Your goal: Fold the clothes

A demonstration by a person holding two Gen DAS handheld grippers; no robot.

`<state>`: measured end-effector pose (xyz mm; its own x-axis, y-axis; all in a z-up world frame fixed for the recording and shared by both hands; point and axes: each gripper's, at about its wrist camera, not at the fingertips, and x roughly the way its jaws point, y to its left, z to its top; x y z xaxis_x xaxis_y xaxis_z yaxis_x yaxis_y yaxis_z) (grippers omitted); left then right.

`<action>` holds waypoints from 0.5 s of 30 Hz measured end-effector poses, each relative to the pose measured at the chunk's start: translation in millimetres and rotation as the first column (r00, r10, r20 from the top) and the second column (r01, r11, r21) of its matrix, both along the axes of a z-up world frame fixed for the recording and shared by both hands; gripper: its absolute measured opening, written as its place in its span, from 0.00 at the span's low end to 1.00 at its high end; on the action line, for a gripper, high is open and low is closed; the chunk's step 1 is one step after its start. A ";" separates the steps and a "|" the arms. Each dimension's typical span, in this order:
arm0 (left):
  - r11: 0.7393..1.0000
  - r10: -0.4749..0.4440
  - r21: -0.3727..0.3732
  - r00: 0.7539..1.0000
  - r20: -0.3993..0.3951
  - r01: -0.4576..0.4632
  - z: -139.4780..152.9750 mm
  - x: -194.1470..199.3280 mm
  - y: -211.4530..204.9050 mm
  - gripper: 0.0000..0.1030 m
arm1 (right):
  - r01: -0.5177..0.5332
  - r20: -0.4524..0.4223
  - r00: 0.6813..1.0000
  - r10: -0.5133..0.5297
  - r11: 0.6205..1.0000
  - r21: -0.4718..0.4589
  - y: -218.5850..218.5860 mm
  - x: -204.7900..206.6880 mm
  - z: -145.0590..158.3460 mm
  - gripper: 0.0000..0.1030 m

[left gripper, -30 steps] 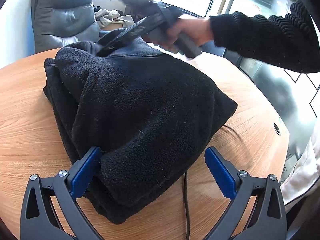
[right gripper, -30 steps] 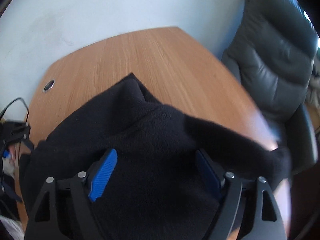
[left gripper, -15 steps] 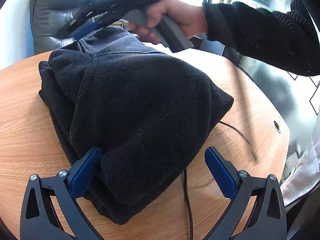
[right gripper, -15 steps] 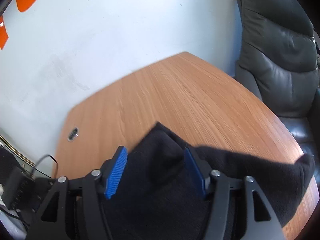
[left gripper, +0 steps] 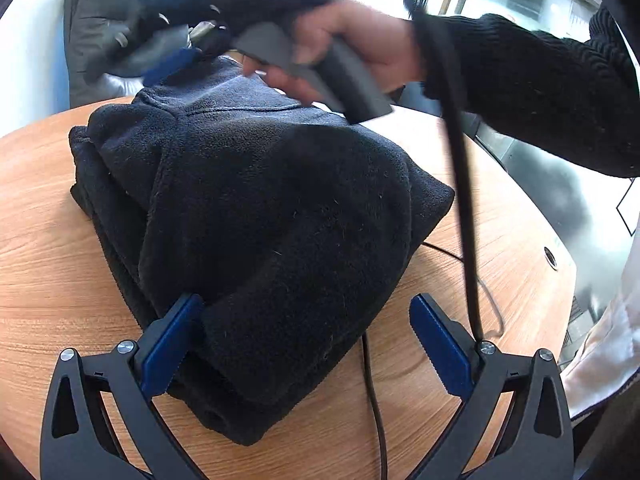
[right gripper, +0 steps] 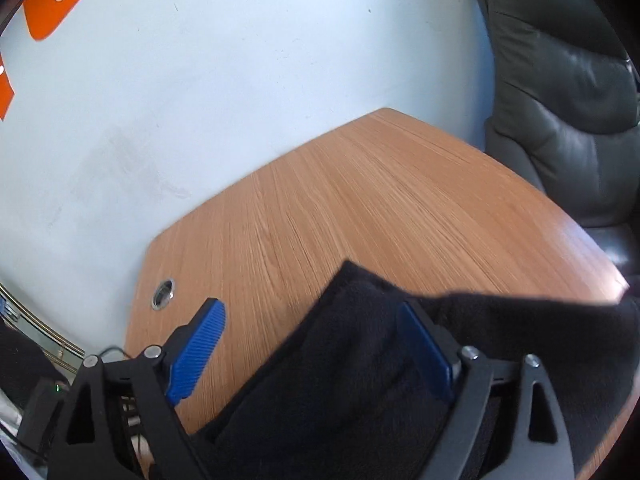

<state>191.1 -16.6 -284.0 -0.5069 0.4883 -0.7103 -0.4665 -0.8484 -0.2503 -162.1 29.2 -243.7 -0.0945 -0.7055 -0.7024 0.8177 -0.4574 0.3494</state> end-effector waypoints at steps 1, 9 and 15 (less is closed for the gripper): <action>1.000 -0.002 0.000 1.000 -0.003 0.002 -0.8 -0.4 -0.3 1.00 | -0.031 -0.018 0.999 0.032 0.998 0.056 -5.1 8.3 -8.8 0.89; 1.000 0.014 0.019 0.999 0.033 -0.014 4.9 3.3 -10.1 1.00 | -0.079 -0.147 0.982 0.117 0.967 0.240 -42.4 42.8 -40.6 0.99; 0.997 0.042 0.061 0.993 0.108 -0.049 31.3 19.9 -36.0 1.00 | 0.284 0.088 0.955 -0.283 0.959 0.001 35.4 69.0 -30.2 1.00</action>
